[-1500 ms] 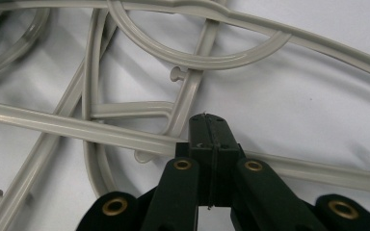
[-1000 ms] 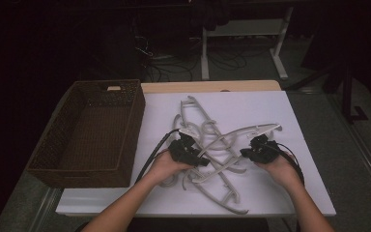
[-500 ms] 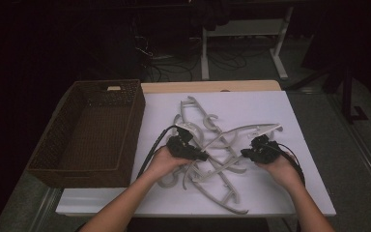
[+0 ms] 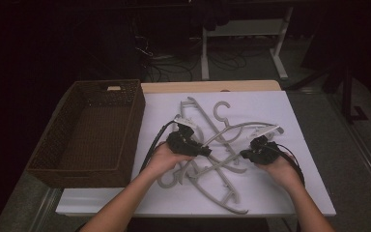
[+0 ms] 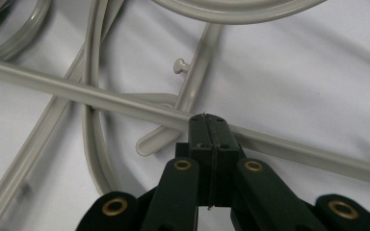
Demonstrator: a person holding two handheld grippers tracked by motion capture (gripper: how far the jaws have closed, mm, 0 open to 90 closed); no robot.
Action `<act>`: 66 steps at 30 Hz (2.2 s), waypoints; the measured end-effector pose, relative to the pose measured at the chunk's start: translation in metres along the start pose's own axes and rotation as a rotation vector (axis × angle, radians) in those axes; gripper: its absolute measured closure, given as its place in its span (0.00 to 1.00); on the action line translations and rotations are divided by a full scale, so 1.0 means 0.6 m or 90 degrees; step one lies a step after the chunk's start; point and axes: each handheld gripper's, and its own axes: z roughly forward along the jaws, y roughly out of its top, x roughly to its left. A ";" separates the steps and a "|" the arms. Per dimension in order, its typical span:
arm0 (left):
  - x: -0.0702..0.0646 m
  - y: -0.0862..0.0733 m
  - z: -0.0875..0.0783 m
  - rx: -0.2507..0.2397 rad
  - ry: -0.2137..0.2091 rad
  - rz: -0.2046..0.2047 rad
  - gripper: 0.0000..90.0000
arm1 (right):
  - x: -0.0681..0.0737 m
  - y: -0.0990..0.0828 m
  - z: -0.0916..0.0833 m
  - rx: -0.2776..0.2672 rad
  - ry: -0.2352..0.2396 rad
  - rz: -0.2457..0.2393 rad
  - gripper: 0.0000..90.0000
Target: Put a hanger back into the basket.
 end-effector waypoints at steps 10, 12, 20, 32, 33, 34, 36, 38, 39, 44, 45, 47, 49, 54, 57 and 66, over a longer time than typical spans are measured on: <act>-0.026 0.011 -0.009 0.002 0.069 0.064 0.86 | 0.000 0.000 0.003 -0.003 -0.004 -0.001 0.99; -0.027 0.012 -0.011 0.001 0.076 0.068 0.87 | 0.000 -0.001 0.003 -0.003 -0.006 0.002 0.99; -0.027 0.012 -0.016 -0.007 0.104 0.082 0.88 | -0.001 -0.002 -0.002 -0.012 -0.009 0.003 0.99; -0.033 0.039 -0.079 -0.037 0.148 0.098 0.89 | -0.003 -0.004 -0.029 -0.070 0.003 0.017 0.92; -0.033 0.043 -0.090 -0.042 0.153 0.097 0.89 | -0.002 -0.004 -0.033 -0.075 0.006 0.020 0.90; -0.034 0.048 -0.101 -0.045 0.156 0.098 0.89 | -0.002 -0.005 -0.036 -0.080 0.009 0.020 0.88; -0.034 0.057 -0.124 -0.056 0.167 0.094 0.89 | -0.001 -0.010 -0.041 -0.086 0.011 0.021 0.81; -0.031 0.064 -0.149 -0.065 0.172 0.088 0.89 | -0.002 -0.018 -0.045 -0.094 0.012 0.025 0.76; -0.029 0.067 -0.162 -0.072 0.175 0.084 0.89 | -0.003 -0.022 -0.047 -0.096 0.013 0.029 0.74; -0.022 0.077 -0.228 -0.087 0.197 0.069 0.89 | -0.012 -0.038 -0.051 -0.104 0.009 0.044 0.63; -0.021 0.077 -0.242 -0.090 0.201 0.066 0.89 | -0.013 -0.040 -0.052 -0.107 0.011 0.045 0.60; -0.018 0.078 -0.272 -0.095 0.205 0.059 0.89 | -0.016 -0.045 -0.055 -0.109 0.007 0.052 0.57; -0.016 0.077 -0.303 -0.102 0.214 0.053 0.89 | -0.018 -0.049 -0.056 -0.110 0.005 0.056 0.52; -0.009 0.065 -0.368 -0.118 0.246 0.043 0.89 | -0.022 -0.052 -0.057 -0.120 -0.005 0.058 0.45; -0.003 0.043 -0.428 -0.136 0.270 0.031 0.89 | -0.022 -0.050 -0.057 -0.125 -0.011 0.059 0.42; 0.020 -0.042 -0.542 -0.179 0.330 -0.024 0.88 | -0.027 -0.050 -0.053 -0.121 -0.019 0.065 0.39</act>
